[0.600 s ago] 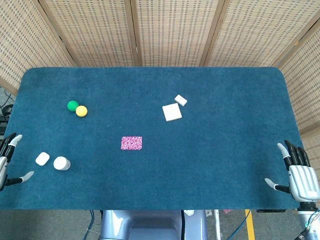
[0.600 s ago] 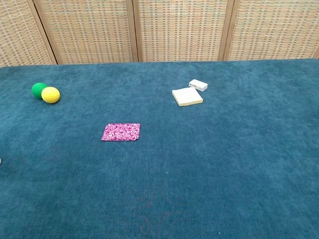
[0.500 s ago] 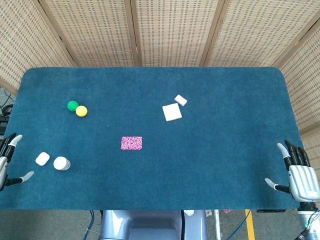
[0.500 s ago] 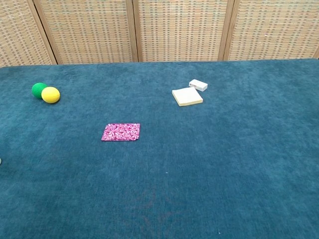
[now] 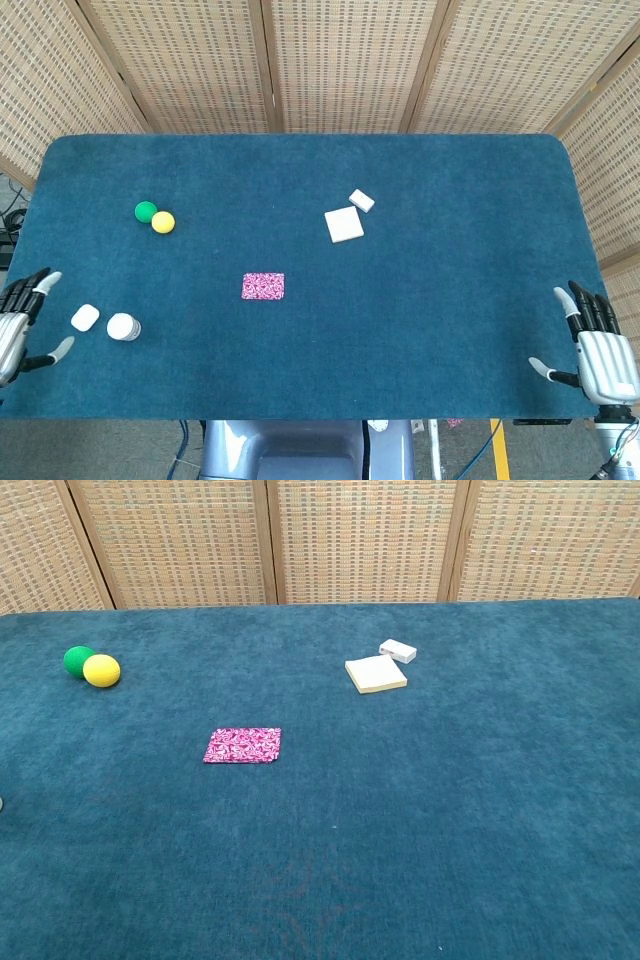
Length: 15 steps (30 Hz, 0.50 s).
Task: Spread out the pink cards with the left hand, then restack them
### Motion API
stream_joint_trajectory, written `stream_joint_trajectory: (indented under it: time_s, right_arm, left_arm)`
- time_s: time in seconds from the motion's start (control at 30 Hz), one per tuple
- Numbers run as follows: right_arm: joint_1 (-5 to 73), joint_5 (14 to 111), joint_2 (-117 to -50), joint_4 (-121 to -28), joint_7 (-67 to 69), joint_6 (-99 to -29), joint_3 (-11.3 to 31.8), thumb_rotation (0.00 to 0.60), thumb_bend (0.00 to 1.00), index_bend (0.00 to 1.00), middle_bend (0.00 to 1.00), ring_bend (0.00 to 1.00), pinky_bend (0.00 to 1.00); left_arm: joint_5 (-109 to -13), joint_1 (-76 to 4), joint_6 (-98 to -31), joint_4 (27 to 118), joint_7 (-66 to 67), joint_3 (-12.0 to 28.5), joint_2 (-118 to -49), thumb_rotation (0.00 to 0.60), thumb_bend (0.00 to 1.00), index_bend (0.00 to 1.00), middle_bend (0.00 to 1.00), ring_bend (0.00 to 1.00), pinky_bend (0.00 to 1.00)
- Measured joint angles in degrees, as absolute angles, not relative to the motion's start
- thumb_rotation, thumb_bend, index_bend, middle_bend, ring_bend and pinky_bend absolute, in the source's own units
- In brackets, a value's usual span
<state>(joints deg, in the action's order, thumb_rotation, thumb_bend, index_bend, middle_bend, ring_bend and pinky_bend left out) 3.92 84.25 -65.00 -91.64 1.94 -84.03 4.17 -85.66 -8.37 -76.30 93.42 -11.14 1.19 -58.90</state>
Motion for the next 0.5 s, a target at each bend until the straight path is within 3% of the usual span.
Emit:
stream_joint_trajectory:
  time_s: [0.07, 0.3, 0.5]
  right_arm:
    - [4.0, 84.1, -65.0, -91.7, 2.3, -83.7, 4.2, 0.600, 0.00, 0.00, 0.00, 0.00, 0.00]
    - [4.2, 84.0, -64.7, -91.6, 3.5, -83.0, 4.1, 0.600, 0.00, 0.00, 0.00, 0.00, 0.00]
    - [4.4, 83.9, -64.4, -91.4, 4.8, -82.2, 4.0, 0.600, 0.00, 0.00, 0.00, 0.00, 0.00]
  left_arm:
    - [-87.4, -10.4, -73.7, 93.1, -13.8, 1.0, -58.6, 0.600, 1.00, 0.00, 0.00, 0.00, 0.00]
    - [-92.4, -20.1, -64.7, 93.6, -17.0, 2.2, -58.9, 0.600, 1.00, 0.00, 0.00, 0.00, 0.00]
    - [-90.7, -29.2, -52.6, 95.0, -17.3, 4.6, -61.7, 0.600, 1.00, 0.02, 0.00, 0.00, 0.00]
